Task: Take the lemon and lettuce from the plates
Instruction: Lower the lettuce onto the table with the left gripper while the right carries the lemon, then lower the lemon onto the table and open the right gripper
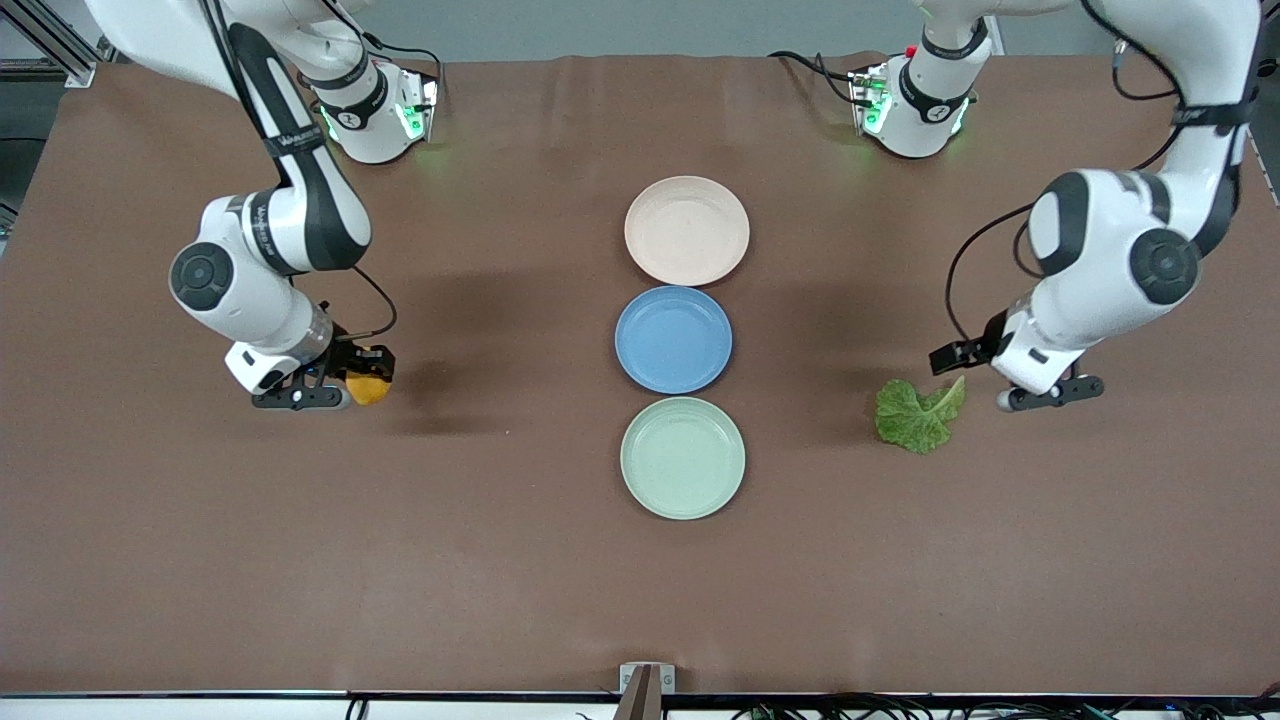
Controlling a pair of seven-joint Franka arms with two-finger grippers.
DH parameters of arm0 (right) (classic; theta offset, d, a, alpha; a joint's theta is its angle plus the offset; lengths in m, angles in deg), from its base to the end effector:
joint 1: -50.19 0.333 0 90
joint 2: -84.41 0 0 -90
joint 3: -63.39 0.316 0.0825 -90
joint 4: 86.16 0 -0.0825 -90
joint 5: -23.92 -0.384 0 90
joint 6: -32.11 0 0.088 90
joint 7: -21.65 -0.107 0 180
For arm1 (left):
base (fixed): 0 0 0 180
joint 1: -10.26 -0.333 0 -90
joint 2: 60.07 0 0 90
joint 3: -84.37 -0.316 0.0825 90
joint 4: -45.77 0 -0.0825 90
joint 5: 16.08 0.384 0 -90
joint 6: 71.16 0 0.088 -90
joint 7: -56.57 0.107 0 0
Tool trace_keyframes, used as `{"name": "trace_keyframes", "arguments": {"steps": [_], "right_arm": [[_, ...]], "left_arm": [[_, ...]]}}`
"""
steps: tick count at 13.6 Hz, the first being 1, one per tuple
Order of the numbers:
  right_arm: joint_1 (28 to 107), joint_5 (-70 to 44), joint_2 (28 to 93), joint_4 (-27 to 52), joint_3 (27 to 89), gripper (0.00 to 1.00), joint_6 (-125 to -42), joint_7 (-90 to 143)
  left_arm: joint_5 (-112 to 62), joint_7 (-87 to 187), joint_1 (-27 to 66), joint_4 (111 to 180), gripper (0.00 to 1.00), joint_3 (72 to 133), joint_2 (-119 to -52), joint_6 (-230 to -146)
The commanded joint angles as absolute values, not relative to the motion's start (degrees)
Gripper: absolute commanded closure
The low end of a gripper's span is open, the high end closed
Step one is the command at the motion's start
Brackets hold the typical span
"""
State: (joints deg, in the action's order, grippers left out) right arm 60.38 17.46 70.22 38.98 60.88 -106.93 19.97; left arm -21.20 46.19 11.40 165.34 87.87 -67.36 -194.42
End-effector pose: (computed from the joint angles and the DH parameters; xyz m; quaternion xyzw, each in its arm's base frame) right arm 0.5527 0.0751 0.2743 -0.9994 -0.0103 0.0048 0.0312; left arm 0.5578 -0.0485 0.3596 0.9958 0.0757 -0.0364 0.0360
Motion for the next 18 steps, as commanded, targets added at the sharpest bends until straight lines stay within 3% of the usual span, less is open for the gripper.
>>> {"name": "trace_keyframes", "arguments": {"steps": [1, 4, 10, 13, 18], "right_arm": [[55.65, 16.97, 66.15, 39.44, 62.16, 0.98, -111.93, 28.03], [54.76, 16.89, 61.92, 38.47, 62.16, 0.97, -115.28, 29.91], [54.23, 16.89, 59.72, 36.36, 62.16, 0.97, -115.29, 30.44], [54.23, 16.71, 59.45, 36.45, 62.25, 0.95, -115.29, 30.44], [54.85, 16.27, 58.75, 36.27, 62.43, 0.93, -115.55, 30.26]], "left_arm": [[-20.04, 50.76, 8.85, 161.12, 0.0, 87.97, -60.09, -181.44], [-20.04, 50.85, 7.62, 150.48, 0.0, 87.89, -59.9, -169.18], [-20.12, 50.68, 7.36, 139.4, 0.0, 87.8, -56.47, -159.24], [-20.3, 49.89, 7.18, 135.26, 0.0, 87.97, -57.78, -158.88], [-20.56, 50.24, 7.45, 134.54, 0.0, 88.33, -58.05, -158.79]]}}
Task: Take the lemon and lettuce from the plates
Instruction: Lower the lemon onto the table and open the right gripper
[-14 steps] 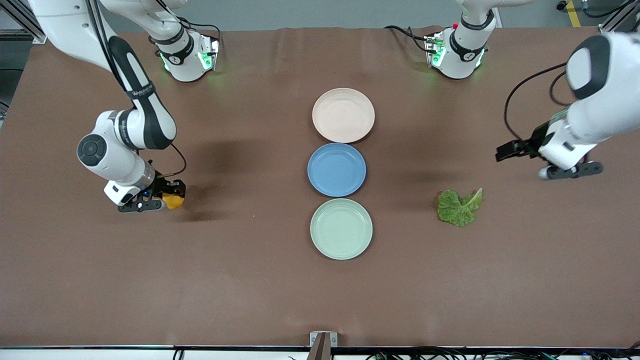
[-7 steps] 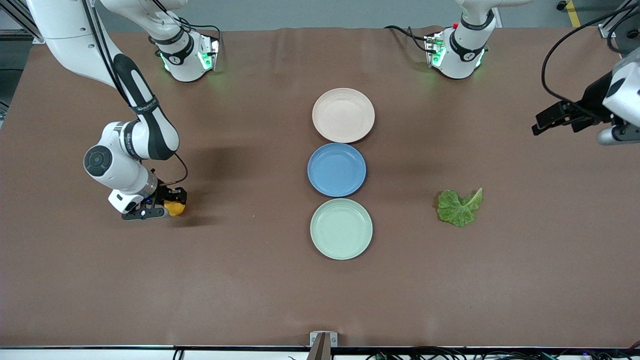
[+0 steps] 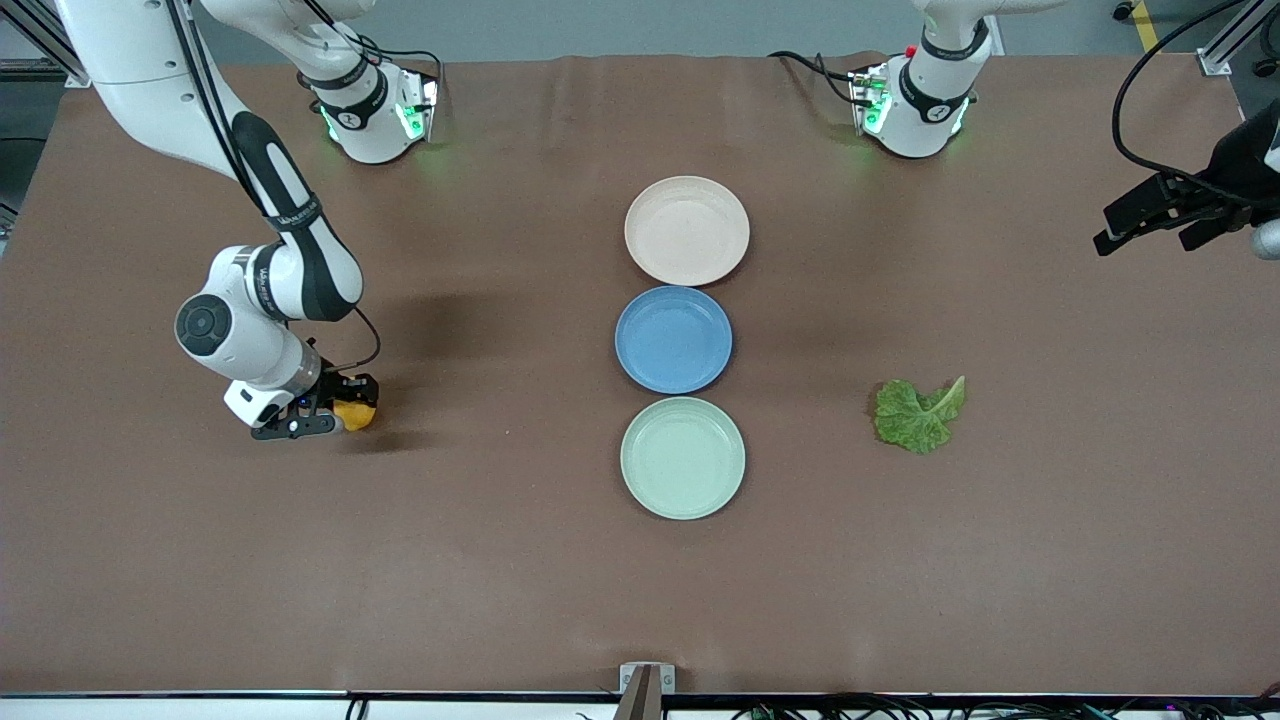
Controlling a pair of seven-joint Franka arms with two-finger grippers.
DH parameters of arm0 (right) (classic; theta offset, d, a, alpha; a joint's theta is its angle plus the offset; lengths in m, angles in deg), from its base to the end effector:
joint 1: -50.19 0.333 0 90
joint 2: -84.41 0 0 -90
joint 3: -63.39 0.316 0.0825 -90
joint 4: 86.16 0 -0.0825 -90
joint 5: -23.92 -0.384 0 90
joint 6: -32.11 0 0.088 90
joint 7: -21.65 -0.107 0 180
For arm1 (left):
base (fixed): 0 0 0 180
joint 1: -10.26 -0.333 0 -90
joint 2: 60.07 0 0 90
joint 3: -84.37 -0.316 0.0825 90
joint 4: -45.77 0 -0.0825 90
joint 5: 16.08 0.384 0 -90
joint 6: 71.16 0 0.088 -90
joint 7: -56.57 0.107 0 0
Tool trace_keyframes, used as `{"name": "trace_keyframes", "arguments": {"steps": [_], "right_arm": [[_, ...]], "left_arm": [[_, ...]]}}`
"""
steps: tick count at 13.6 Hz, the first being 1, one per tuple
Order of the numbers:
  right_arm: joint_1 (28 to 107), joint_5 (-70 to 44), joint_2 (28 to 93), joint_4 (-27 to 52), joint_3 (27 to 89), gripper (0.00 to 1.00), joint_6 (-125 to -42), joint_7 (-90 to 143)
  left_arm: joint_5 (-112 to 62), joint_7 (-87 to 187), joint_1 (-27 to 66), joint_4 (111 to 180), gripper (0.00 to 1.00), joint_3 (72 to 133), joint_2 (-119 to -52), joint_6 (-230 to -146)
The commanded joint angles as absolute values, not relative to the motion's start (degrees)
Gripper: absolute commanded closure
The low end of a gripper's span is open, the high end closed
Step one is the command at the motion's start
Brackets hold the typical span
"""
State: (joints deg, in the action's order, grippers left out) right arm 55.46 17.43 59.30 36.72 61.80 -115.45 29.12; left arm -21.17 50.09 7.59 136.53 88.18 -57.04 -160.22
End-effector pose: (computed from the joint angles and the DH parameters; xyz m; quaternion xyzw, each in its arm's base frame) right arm 0.5684 0.0345 0.1946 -0.9984 -0.0506 0.0026 0.0244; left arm 0.5363 -0.0213 0.6460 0.9980 0.0453 0.0087 0.0433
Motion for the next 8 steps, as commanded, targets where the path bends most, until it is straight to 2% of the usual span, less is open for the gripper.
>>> {"name": "trace_keyframes", "arguments": {"steps": [1, 2, 3, 4, 6, 8], "right_arm": [[54.93, 16.27, 58.57, 36.27, 62.43, 0.9, -115.55, 30.26], [54.93, 16.27, 58.57, 36.27, 62.51, 0.79, -115.55, 30.18], [54.93, 16.27, 58.57, 36.1, 62.51, 0.34, -115.46, 29.91], [54.67, 16.27, 58.66, 35.66, 62.43, 0.0, -115.11, 29.74], [54.49, 16.18, 59.18, 34.26, 62.43, 0.0, -113.71, 29.65], [54.41, 16.27, 60.59, 30.23, 62.25, 0.0, -106.55, 27.03]], "left_arm": [[-20.56, 50.41, 7.27, 134.54, 0.0, 88.33, -58.05, -158.79], [-20.39, 50.5, 7.27, 134.54, 0.0, 88.24, -58.05, -158.79], [-20.3, 50.42, 7.27, 134.46, 0.0, 88.24, -58.05, -158.79], [-20.21, 50.42, 7.27, 134.46, 0.0, 88.24, -58.05, -158.79], [-20.21, 50.59, 7.27, 134.46, 0.0, 88.15, -58.05, -158.79], [-20.12, 50.33, 7.44, 134.46, 0.0, 88.06, -58.05, -158.88]]}}
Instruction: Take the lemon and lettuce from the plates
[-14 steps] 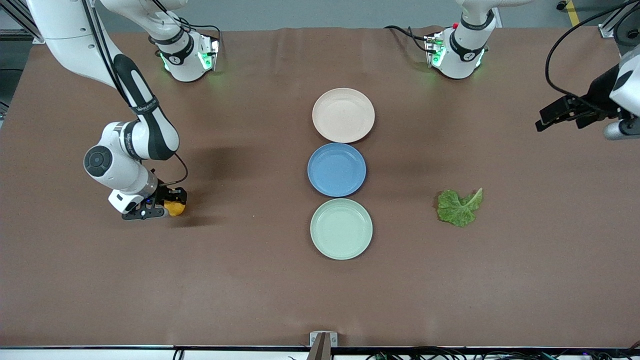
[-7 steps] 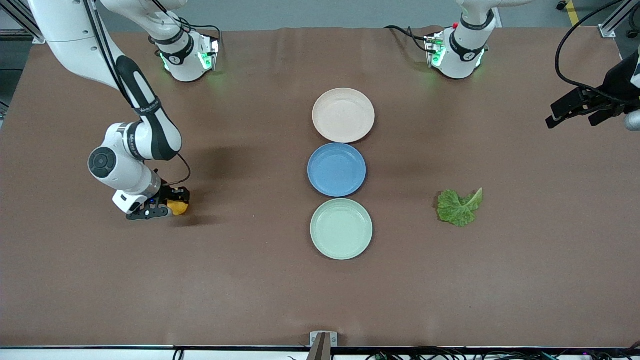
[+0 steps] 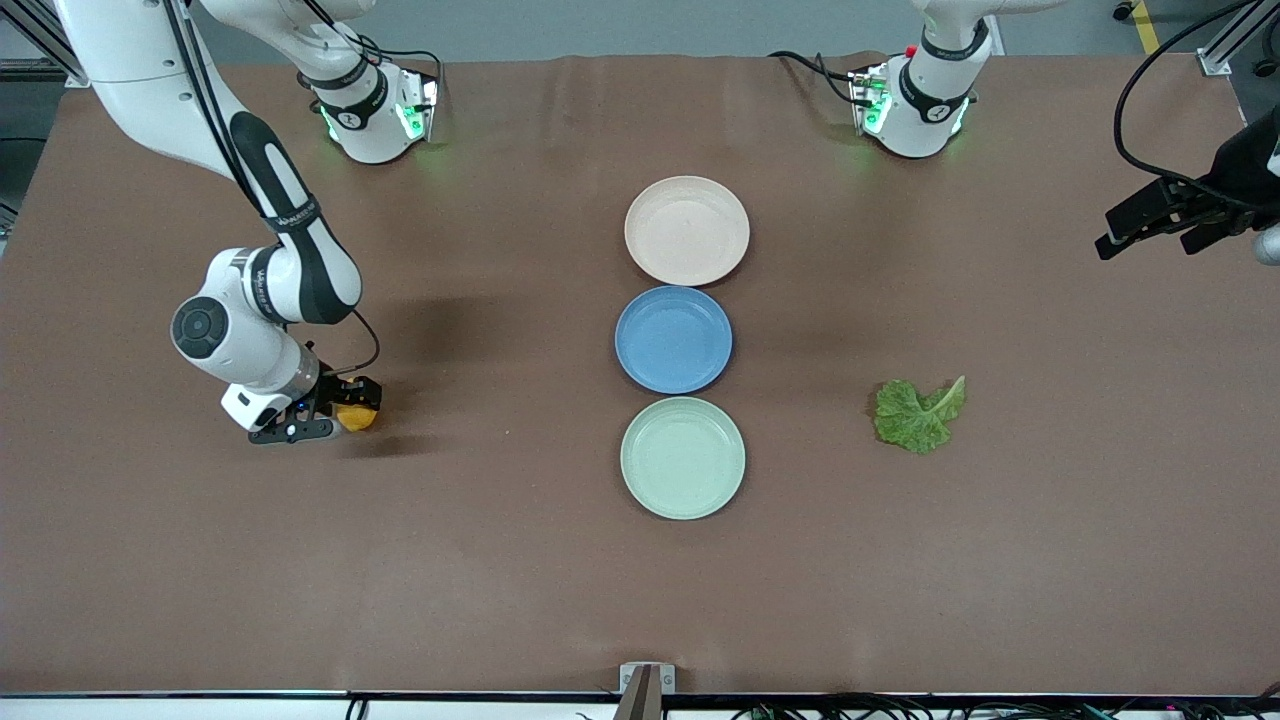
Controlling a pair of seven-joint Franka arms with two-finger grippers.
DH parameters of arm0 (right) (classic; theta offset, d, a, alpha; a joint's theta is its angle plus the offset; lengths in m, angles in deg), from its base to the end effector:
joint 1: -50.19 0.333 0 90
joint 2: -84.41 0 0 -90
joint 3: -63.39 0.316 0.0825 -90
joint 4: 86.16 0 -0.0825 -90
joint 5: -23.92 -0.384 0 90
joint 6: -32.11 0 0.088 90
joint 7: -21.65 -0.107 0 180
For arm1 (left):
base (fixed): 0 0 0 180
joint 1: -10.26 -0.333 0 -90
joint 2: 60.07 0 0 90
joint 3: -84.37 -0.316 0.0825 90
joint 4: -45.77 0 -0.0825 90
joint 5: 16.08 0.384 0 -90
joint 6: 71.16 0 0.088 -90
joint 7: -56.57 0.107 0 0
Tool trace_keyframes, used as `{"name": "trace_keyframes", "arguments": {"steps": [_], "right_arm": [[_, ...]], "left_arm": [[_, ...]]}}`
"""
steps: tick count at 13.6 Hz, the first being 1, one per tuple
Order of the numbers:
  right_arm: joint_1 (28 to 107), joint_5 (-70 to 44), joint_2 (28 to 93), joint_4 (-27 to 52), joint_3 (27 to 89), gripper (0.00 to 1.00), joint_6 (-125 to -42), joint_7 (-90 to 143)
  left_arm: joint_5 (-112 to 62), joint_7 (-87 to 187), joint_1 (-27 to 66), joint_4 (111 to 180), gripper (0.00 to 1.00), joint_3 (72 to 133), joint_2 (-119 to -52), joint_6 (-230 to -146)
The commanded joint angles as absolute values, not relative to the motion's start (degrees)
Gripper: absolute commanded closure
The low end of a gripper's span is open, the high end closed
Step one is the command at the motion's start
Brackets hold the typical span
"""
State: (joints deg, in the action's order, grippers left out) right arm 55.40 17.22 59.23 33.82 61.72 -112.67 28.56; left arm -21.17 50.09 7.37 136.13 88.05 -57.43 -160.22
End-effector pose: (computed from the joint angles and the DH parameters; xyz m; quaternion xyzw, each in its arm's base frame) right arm 0.5824 0.0349 0.2083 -0.9986 -0.0446 0.0022 0.0274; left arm 0.5386 -0.0179 0.6456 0.9978 0.0484 0.0089 0.0436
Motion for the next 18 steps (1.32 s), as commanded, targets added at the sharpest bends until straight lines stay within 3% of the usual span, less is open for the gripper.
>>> {"name": "trace_keyframes", "arguments": {"steps": [1, 4, 8, 12, 18], "right_arm": [[54.32, 16.36, 61.12, 27.42, 62.16, 0.0, -101.36, 26.32], [54.23, 17.06, 62.52, 19.59, 59.98, 0.0, -88.69, 26.57], [54.14, 21.79, 68.23, 16.59, 58.47, 0.0, -77.78, 26.57], [53.71, 23.13, 68.95, 5.1, 58.03, 0.0, -62.58, 26.75], [50.36, 23.3, 68.42, -3.01, 58.21, 0.0, -57.46, 26.75]], "left_arm": [[-20.12, 50.33, 7.36, 134.46, 0.0, 88.15, -58.05, -158.79], [-20.12, 50.59, 7.53, 134.46, 0.0, 87.97, -58.32, -158.88], [-20.12, 50.5, 8.41, 134.46, 0.0, 87.8, -58.32, -158.88], [-20.12, 49.98, 10.95, 134.46, 0.0, 85.44, -58.32, -158.88], [-20.39, 50.68, 10.61, 134.46, 0.0, 84.99, -58.32, -158.88]]}}
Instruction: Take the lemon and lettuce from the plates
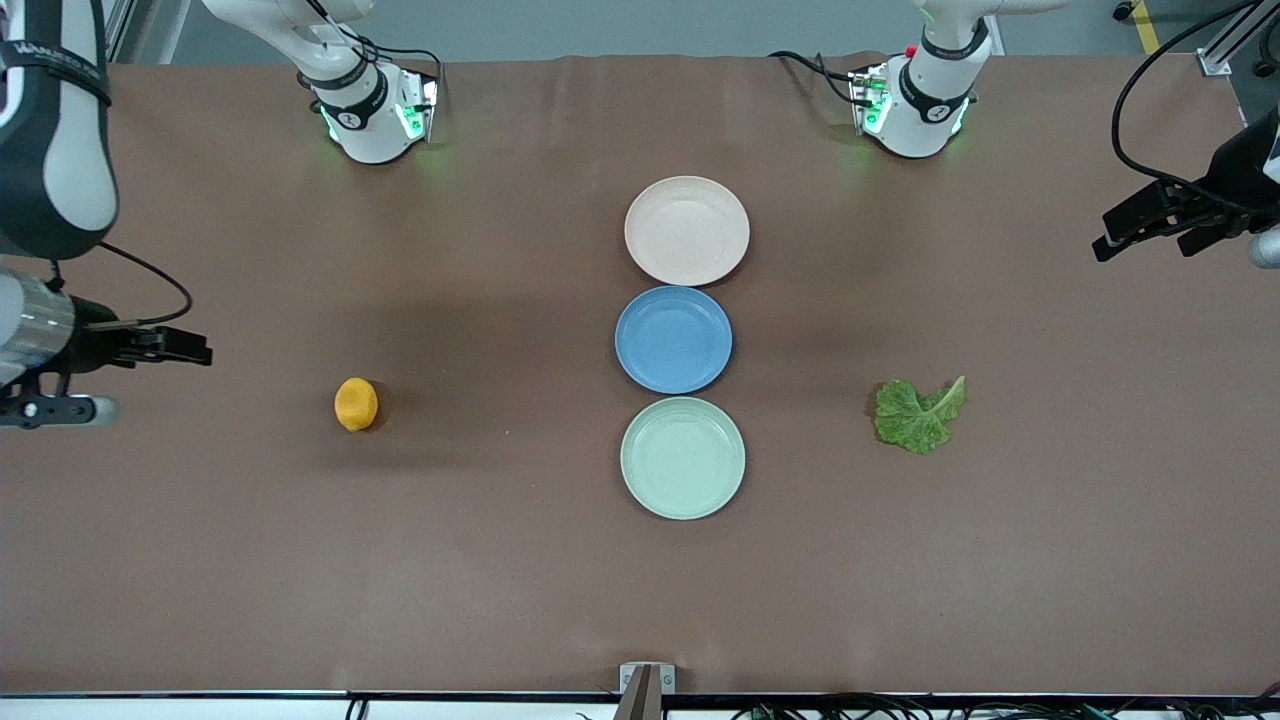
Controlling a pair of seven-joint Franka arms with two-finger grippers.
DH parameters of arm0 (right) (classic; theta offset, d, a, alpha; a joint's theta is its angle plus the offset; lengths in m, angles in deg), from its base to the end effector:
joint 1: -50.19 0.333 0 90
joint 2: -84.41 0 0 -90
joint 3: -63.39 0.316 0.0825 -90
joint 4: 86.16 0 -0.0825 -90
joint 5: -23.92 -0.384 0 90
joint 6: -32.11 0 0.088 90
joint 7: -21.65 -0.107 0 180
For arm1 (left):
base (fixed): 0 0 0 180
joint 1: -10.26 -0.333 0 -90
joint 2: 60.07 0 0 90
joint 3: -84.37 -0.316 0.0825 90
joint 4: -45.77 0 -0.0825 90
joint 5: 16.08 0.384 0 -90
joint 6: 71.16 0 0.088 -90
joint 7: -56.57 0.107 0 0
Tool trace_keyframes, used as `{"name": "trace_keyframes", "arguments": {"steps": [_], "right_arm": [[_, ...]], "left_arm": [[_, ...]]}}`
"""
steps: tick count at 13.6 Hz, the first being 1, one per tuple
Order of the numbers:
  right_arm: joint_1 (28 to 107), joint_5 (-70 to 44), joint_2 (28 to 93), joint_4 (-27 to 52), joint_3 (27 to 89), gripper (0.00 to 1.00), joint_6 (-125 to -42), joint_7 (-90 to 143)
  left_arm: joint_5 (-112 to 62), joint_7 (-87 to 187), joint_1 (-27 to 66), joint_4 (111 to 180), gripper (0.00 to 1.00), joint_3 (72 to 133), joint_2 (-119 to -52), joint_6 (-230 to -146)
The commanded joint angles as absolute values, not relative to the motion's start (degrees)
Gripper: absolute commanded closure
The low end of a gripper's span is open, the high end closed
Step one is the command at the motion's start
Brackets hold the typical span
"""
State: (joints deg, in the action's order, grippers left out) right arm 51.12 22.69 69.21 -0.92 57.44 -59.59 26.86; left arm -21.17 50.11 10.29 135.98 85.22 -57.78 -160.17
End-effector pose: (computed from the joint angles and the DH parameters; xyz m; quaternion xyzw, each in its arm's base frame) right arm 0.6239 -0.0455 0.5095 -0.9971 -0.0013 0.0755 0.0037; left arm 0.5404 -0.0181 0.6435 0.9979 0.0474 0.0067 0.0446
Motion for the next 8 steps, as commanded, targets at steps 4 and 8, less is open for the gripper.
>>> {"name": "trace_keyframes", "arguments": {"steps": [4, 8], "right_arm": [[50.62, 22.95, 68.33, -4.51, 58.21, 0.0, -56.75, 26.49], [50.54, 22.16, 70.08, -4.6, 58.21, 0.0, -53.33, 26.57]], "left_arm": [[-19.95, 50.68, 10.61, 134.46, 0.0, 84.99, -58.32, -158.96], [-16.54, 51.82, 11.31, 134.37, 0.0, 85.51, -58.32, -159.49]]}}
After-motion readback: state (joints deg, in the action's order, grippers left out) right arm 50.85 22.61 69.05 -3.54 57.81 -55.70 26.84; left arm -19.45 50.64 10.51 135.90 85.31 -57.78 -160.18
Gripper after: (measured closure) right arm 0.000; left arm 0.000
